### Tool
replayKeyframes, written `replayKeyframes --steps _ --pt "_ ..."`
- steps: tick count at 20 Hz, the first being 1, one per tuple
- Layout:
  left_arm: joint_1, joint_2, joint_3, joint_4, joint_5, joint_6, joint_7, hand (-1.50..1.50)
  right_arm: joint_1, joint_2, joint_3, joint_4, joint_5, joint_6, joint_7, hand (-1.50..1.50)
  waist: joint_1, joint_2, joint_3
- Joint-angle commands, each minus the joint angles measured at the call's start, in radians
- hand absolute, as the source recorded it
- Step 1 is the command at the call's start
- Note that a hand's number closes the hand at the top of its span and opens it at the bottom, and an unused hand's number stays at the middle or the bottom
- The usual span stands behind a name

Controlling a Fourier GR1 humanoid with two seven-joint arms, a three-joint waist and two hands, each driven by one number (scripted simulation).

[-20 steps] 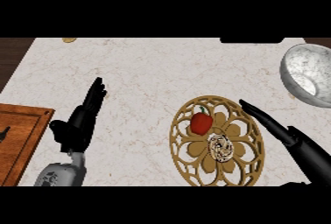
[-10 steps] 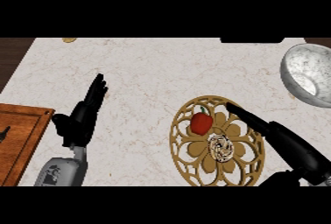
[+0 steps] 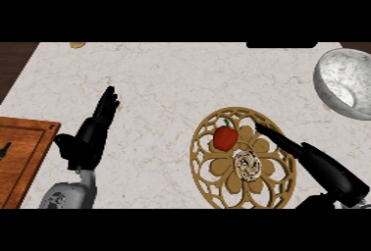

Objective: Pick the cupcake from the placemat and place it in the bowl

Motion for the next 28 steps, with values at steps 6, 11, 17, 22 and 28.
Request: replayKeyframes --steps 6,11,17,22,28 --pt "0.006 0.003 0.024 -0.027 -0.008 -0.029 0.022 0.0 0.026 0.116 -0.074 0.004 -0.009 0.119 -0.009 -1.5 0.001 0.0 0.0" --pt "-0.006 -0.009 0.027 -0.001 -0.018 -0.033 0.011 0.0 0.018 0.191 -0.07 0.0 -0.014 0.129 0.083 -1.5 0.0 0.0 0.0" --pt "-0.006 0.013 0.068 -0.036 0.01 -0.061 0.023 0.0 0.044 0.224 -0.115 0.159 0.033 0.168 -0.087 -1.5 0.001 0.0 0.0" --pt "0.019 -0.048 0.016 -0.045 -0.045 -0.017 0.015 0.0 0.068 0.289 -0.11 0.15 0.108 0.173 -0.093 -1.5 0.0 0.0 0.0" --pt "0.009 -0.02 0.053 0.011 -0.025 -0.061 -0.018 0.0 0.028 0.325 -0.071 0.327 0.296 0.079 -0.229 -1.5 0.002 0.001 0.0"
